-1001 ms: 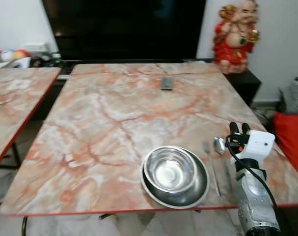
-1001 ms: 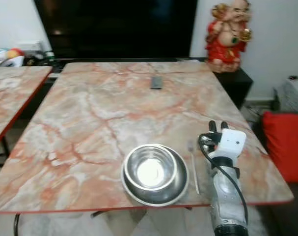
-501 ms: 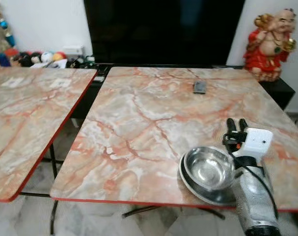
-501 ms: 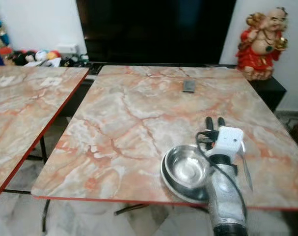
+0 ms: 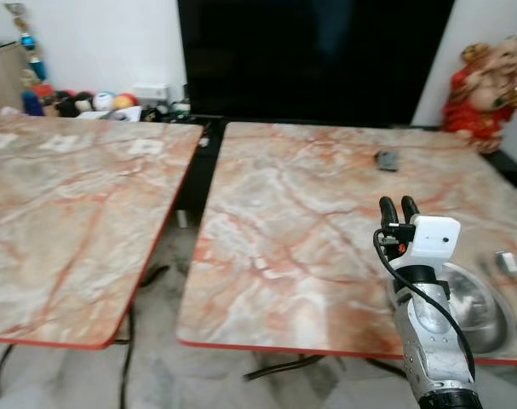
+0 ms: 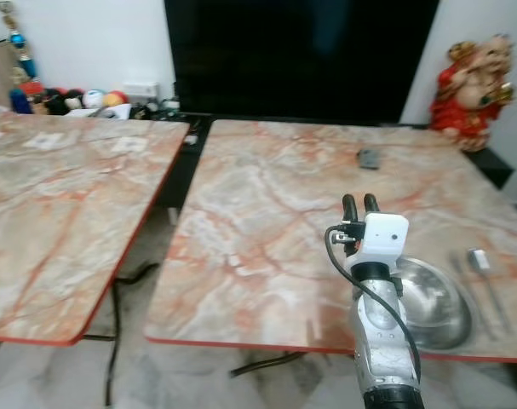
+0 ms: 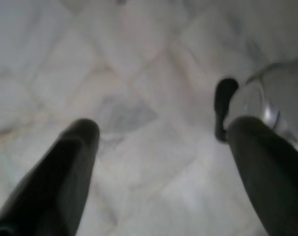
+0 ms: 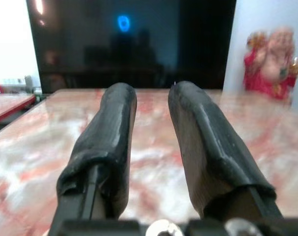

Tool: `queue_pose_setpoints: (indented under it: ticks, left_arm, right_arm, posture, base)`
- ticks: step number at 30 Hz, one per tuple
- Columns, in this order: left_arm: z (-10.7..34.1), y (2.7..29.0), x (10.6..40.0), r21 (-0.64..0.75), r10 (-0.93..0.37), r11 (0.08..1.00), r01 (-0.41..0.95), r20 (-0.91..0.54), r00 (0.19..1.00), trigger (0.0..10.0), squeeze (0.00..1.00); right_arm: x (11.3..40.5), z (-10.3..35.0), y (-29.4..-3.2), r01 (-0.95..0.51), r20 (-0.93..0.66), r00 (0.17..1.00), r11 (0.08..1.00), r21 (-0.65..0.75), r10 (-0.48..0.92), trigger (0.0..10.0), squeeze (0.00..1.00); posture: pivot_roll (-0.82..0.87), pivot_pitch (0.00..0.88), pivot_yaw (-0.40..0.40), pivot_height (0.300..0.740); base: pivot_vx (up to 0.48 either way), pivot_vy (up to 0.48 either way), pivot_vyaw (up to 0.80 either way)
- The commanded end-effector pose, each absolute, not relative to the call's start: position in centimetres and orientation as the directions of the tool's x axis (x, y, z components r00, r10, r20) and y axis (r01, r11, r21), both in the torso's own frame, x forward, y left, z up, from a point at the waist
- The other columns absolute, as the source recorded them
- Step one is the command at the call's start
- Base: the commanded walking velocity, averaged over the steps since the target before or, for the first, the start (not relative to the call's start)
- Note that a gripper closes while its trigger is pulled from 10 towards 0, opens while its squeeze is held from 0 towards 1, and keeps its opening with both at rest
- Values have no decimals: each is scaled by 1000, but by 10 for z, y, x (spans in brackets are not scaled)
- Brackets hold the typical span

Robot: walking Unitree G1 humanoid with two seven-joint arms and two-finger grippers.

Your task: Setting the table

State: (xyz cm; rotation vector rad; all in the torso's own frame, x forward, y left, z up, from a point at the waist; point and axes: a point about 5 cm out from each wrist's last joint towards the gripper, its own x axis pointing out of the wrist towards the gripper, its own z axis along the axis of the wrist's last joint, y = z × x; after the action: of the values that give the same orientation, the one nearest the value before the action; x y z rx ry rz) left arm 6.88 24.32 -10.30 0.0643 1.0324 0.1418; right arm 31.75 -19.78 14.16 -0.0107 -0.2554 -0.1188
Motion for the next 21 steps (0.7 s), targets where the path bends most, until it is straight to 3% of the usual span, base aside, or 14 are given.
queue_pose_setpoints:
  ticks: [1, 21]
  left_arm:
    - [-103, 251, 57, 139, 169, 985, -97, -866, 470, 10000, 0]
    - [-103, 253, 56, 144, 165, 986, -82, -867, 471, 10000, 0]
  right_arm:
    - [318, 142, -191, 106, 254, 961, 994, 12, -105, 10000, 0]
    - [312, 132, -180, 69, 217, 973, 997, 26, -73, 10000, 0]
  posture:
    - [-26, 0, 4, 740]
    - [-18, 22, 8, 740]
  base:
    - [0, 480, 800]
    - [0, 433, 0]
